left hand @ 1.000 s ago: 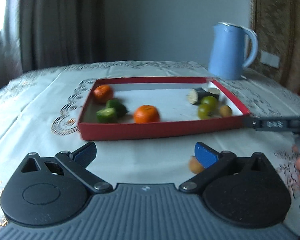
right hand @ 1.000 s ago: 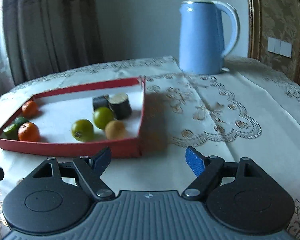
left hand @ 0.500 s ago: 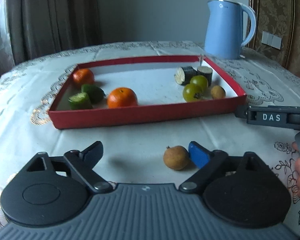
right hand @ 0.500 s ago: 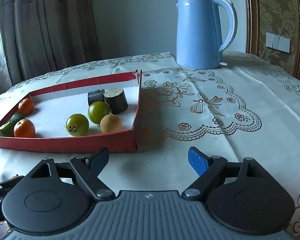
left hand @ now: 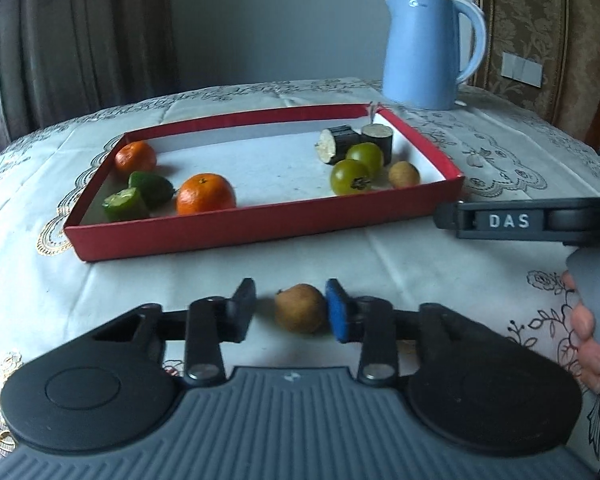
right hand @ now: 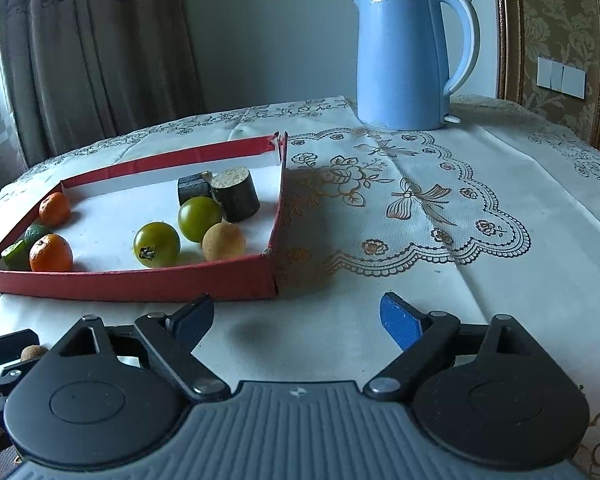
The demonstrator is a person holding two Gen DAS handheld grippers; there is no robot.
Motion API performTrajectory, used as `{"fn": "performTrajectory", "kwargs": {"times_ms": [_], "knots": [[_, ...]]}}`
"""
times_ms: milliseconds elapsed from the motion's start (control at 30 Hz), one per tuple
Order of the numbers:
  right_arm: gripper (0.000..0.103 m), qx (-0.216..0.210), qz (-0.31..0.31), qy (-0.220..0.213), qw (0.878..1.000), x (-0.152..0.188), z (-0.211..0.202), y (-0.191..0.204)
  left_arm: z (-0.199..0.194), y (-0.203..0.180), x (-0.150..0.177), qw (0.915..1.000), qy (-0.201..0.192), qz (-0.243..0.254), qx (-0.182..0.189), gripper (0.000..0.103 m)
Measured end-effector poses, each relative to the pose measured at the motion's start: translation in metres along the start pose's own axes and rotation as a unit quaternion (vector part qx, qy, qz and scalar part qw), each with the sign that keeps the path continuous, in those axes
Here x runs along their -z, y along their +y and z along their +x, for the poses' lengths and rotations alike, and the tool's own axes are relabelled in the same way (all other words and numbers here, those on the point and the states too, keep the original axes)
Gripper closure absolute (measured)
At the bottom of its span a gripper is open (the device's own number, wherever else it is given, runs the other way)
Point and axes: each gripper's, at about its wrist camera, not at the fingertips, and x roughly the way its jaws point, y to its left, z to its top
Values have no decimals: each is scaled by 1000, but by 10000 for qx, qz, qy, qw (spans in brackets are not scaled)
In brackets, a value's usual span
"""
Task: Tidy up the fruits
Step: 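Carry the brown fruit with the left gripper into the tray and open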
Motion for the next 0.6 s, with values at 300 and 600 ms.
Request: {"fn": "performTrajectory", "kwargs": {"times_ms": [300,600], "knots": [[12,5,-3,2,10000,0,0,0,-1,-3,0,10000,-7,24,32,78],[12,6,-3,2,10000,0,0,0,-5,1,-18,9999,13,-56,146,79]]}}
